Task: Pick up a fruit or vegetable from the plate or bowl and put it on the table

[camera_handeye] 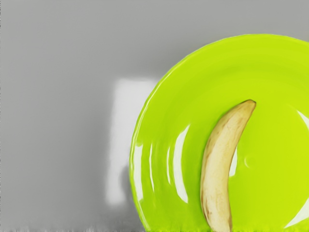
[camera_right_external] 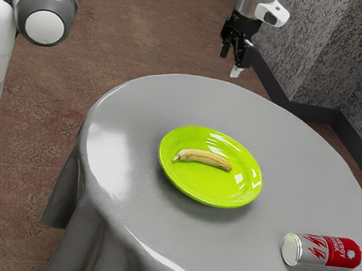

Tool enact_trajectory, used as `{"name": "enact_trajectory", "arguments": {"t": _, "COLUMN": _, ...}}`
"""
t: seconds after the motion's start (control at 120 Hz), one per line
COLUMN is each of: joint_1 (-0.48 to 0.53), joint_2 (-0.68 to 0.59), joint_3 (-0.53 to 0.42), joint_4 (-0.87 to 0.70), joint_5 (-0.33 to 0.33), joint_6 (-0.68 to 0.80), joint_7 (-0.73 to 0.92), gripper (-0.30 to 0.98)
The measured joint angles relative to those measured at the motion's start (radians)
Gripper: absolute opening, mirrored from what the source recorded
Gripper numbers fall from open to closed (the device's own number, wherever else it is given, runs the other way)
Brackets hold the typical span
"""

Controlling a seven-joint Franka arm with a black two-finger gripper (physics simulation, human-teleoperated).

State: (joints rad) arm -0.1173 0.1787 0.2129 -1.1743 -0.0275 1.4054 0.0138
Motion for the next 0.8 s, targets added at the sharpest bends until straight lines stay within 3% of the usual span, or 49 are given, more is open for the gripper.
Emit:
{"name": "enact_trajectory", "arguments": {"t": 0.35, "joint_1": 0.0, "joint_2": -0.008, "joint_3": 0.003, "joint_4": -0.001, "joint_5": 0.01, "joint_6": -0.039, "joint_7": 0.017, "gripper": 0.68}}
{"name": "enact_trajectory", "arguments": {"t": 0.625, "joint_1": 0.034, "joint_2": 0.016, "joint_3": 0.003, "joint_4": -0.09, "joint_5": -0.111, "joint_6": -0.07, "joint_7": -0.01, "gripper": 0.68}}
{"name": "enact_trajectory", "arguments": {"t": 0.8, "joint_1": 0.034, "joint_2": 0.045, "joint_3": 0.001, "joint_4": -0.105, "joint_5": -0.151, "joint_6": -0.076, "joint_7": -0.087, "gripper": 0.68}}
